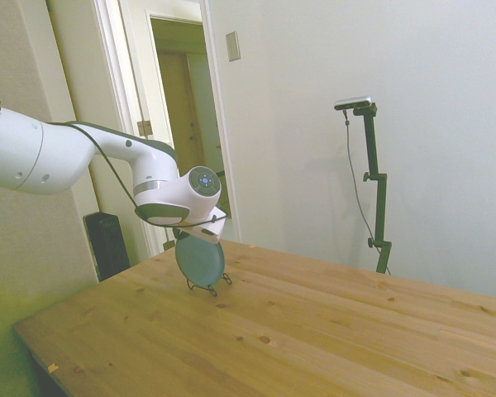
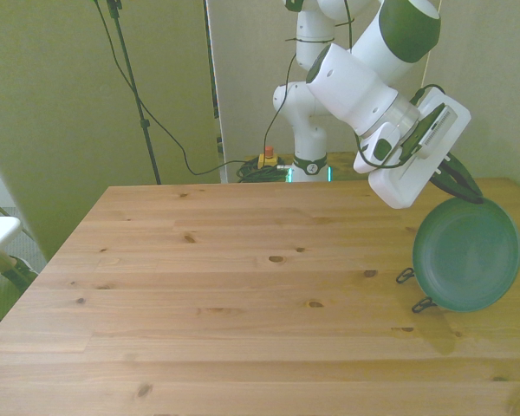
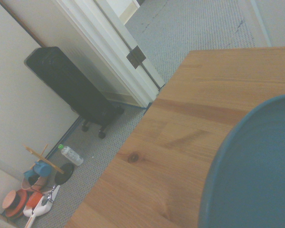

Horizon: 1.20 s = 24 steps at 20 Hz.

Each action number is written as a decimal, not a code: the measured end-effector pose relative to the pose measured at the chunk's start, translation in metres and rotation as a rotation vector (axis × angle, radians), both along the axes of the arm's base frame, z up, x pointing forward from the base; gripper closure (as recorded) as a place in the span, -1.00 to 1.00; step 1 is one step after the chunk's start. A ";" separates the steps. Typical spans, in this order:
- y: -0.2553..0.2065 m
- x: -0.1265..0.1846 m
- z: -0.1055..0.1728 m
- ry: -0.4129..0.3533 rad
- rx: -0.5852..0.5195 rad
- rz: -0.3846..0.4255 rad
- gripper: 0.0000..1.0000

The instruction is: Load the plate

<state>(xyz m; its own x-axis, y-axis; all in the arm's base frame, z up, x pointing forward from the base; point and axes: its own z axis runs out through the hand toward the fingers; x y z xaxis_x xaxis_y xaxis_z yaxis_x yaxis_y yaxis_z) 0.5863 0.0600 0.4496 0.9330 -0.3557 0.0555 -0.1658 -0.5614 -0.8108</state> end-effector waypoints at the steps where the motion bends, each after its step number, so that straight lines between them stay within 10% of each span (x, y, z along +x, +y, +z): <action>1: 0.000 0.000 -0.001 0.001 0.000 0.000 -1.00; 17: 0.003 -0.004 -0.003 0.006 -0.004 0.006 -1.00; 24: 0.001 -0.028 0.037 -0.064 -0.013 -0.007 -1.00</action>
